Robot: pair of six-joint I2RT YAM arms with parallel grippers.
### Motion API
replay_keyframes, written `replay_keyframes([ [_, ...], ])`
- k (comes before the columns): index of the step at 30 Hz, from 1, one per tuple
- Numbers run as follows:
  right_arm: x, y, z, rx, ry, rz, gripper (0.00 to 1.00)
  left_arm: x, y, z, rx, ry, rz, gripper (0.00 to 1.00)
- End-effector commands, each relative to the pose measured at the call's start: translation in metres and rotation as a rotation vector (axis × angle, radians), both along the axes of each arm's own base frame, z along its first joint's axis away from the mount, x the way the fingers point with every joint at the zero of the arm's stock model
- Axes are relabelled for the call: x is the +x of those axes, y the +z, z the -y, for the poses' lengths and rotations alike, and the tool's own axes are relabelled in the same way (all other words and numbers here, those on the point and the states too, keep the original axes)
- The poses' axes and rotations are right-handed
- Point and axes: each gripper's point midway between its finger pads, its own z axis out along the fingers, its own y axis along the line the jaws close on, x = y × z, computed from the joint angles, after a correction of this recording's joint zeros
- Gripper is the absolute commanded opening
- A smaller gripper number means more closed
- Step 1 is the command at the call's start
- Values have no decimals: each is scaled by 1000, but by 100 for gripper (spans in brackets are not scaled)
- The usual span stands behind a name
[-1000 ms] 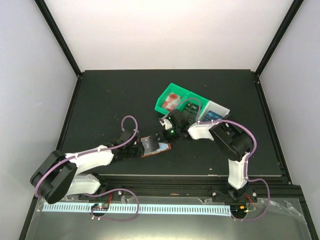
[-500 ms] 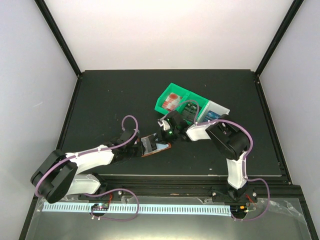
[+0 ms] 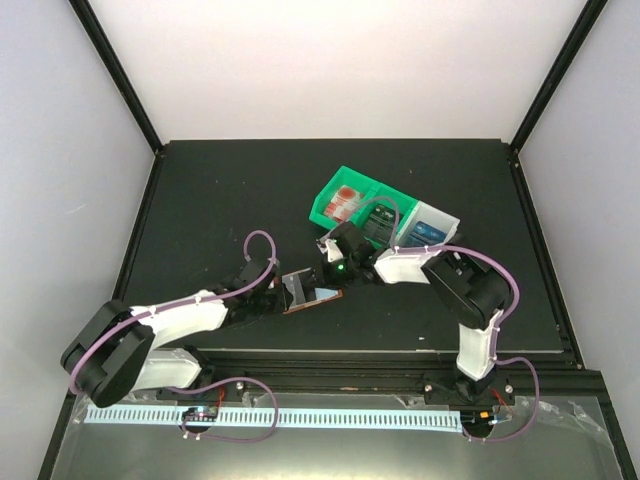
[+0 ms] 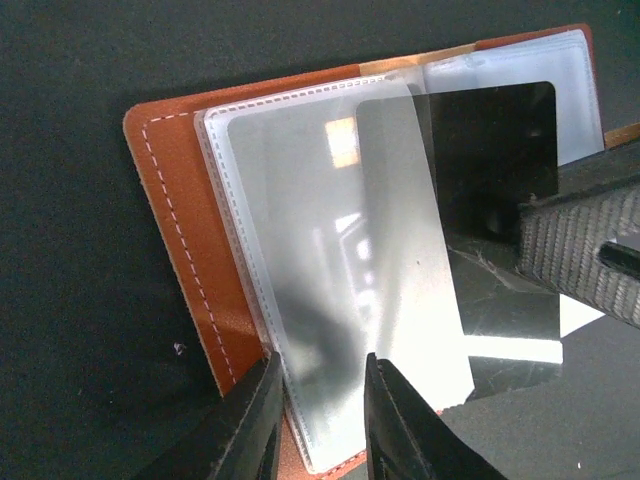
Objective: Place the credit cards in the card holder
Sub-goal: Insert the credit card into the card holder.
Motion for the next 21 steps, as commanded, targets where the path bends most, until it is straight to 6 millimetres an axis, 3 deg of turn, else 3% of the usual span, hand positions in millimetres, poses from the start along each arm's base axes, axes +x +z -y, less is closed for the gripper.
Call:
replay_keyframes([
  [1,2,2,10,-114,-5,84,32,-17,-15,-15,65,3,-70,26],
  [10,7,0,15,-214,-13,141,28,-18,-17,-18,78,5,-71,28],
  [16,0,-7,7,-208,35,124,15,-18,-19,-19,87,5,-76,30],
  [21,-7,-7,-6,-183,96,125,11,-18,-22,-19,91,1,-79,32],
])
